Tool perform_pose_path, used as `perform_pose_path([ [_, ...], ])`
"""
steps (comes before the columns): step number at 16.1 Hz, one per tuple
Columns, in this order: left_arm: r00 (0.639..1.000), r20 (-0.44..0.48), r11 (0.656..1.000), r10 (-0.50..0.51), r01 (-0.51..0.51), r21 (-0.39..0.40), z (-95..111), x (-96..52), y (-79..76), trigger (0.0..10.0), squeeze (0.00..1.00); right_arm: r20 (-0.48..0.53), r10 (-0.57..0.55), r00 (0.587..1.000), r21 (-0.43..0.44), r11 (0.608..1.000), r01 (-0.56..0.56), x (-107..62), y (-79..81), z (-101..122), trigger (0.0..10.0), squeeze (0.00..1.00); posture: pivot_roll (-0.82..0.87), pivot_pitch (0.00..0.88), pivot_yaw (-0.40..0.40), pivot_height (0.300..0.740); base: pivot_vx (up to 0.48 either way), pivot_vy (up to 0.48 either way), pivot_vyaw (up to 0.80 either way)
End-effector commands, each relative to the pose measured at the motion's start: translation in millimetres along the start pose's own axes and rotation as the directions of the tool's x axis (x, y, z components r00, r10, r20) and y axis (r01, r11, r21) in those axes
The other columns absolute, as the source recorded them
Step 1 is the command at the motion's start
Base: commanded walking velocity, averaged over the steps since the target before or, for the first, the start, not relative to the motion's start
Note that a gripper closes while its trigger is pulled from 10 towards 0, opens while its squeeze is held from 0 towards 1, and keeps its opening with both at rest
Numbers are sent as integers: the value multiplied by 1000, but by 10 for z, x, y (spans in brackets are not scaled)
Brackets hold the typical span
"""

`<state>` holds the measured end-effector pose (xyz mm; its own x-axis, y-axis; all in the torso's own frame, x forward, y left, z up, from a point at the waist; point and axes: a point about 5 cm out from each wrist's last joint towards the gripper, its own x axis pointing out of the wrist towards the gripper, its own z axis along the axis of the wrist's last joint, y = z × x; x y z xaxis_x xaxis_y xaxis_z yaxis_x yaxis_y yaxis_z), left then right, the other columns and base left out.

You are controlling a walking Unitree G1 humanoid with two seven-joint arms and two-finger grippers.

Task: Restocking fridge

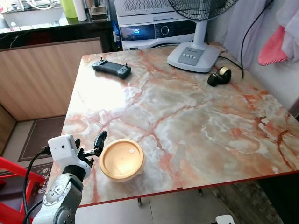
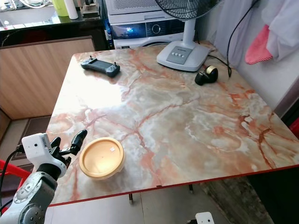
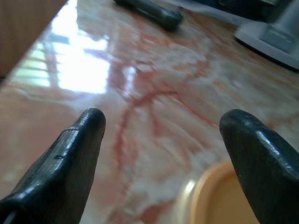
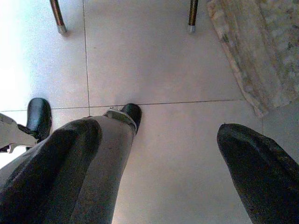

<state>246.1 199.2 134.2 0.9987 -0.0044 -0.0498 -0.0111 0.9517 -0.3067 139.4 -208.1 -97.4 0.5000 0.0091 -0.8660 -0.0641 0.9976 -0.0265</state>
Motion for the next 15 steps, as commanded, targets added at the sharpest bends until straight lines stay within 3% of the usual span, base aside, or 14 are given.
perform_pose_path([
  [1,998,-49,1000,-29,29,-11,-62,-37,19,10000,1000,-17,-4,1000,-3,1000,4,-11,-12,-50,10000,0,84,86,27,740,0,0,0],
  [3,985,-112,992,-128,125,-36,-167,-66,-84,10000,1000,-18,-4,1000,-6,1000,4,-14,-21,-54,10000,0,79,89,24,740,0,0,0],
  [4,987,-122,994,-108,104,-45,-189,-56,-41,10000,0,-19,-7,1000,-10,1000,7,-14,-27,-55,10000,0,77,90,22,740,0,0,0],
  [9,975,-151,985,-166,155,-82,-226,-100,-23,10000,0,-15,-7,1000,-11,1000,6,-15,-37,-44,10000,0,73,88,19,740,0,0,0],
  [13,966,-162,965,-202,168,-202,-318,-142,51,10000,0,-14,-8,1000,-7,1000,8,-11,-33,-34,10000,0,68,85,21,740,0,0,0],
  [15,955,-199,966,-222,187,-178,-400,-138,44,10000,0,-13,-9,1000,-6,1000,9,-10,-33,-30,10000,0,71,85,19,740,0,0,0],
])
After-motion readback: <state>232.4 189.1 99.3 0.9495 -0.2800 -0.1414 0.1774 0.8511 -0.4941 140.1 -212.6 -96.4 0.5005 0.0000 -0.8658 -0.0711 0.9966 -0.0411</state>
